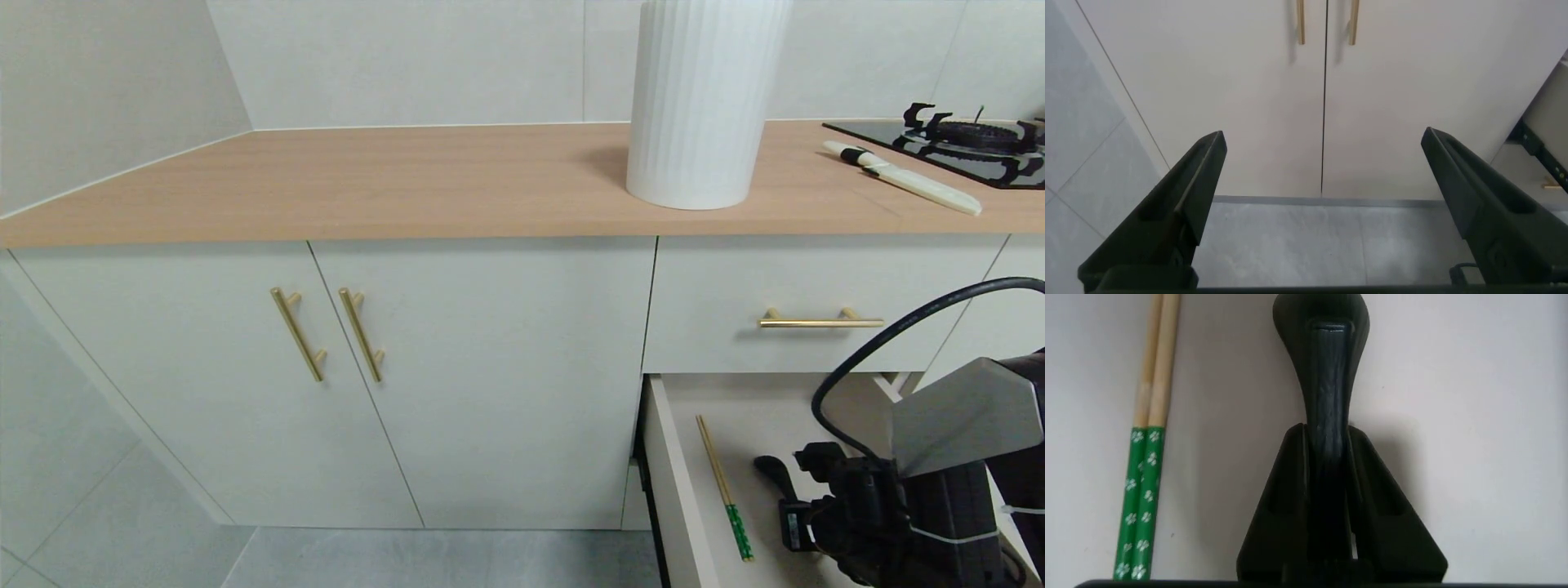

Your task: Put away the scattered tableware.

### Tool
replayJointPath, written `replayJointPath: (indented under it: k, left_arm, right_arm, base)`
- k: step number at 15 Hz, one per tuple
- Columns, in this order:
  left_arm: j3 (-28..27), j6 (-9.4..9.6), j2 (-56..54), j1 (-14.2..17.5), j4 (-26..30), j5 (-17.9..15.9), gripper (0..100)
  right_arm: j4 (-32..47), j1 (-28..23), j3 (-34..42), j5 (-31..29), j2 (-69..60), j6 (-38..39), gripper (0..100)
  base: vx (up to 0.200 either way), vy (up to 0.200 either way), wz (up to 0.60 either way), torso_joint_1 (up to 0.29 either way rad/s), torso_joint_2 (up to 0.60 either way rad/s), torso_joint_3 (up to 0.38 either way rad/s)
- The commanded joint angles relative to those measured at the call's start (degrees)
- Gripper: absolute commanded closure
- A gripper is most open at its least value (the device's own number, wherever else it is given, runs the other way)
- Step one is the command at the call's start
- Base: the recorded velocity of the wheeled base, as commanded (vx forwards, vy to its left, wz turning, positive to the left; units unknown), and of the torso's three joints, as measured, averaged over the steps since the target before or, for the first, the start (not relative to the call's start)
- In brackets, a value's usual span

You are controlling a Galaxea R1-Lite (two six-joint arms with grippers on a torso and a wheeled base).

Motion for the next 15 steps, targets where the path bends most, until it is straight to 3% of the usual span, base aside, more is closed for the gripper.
replayJointPath:
  k: [1,3,4,10,12,15]
  left_arm:
    - [0.00,-0.01,0.02,0.02,0.01,0.04,0]
    - [0.00,-0.01,0.02,0.02,0.01,0.04,0]
    - [0.00,-0.01,0.02,0.02,0.01,0.04,0]
    - [0.00,-0.01,0.02,0.02,0.01,0.04,0]
    - [0.00,-0.01,0.02,0.02,0.01,0.04,0]
    - [0.00,-0.01,0.02,0.02,0.01,0.04,0]
  right_arm:
    - [-0.06,0.01,-0.24,-0.19,0.01,0.00,100]
    - [-0.06,0.01,-0.06,-0.46,-0.51,0.00,100]
    - [-0.06,0.01,0.12,-0.46,-1.13,0.09,0]
    - [0.65,-4.20,4.33,-0.02,-16.42,0.17,0]
    - [13.74,-5.08,3.54,0.33,-30.57,0.17,0]
    - [36.15,-2.18,-0.68,1.83,-48.24,1.32,0]
  base:
    - [0.000,0.000,0.00,0.000,0.00,0.000]
    - [0.000,0.000,0.00,0.000,0.00,0.000]
    - [0.000,0.000,0.00,0.000,0.00,0.000]
    - [0.000,0.000,0.00,0.000,0.00,0.000]
    - [0.000,0.000,0.00,0.000,0.00,0.000]
    - [0.000,0.000,0.00,0.000,0.00,0.000]
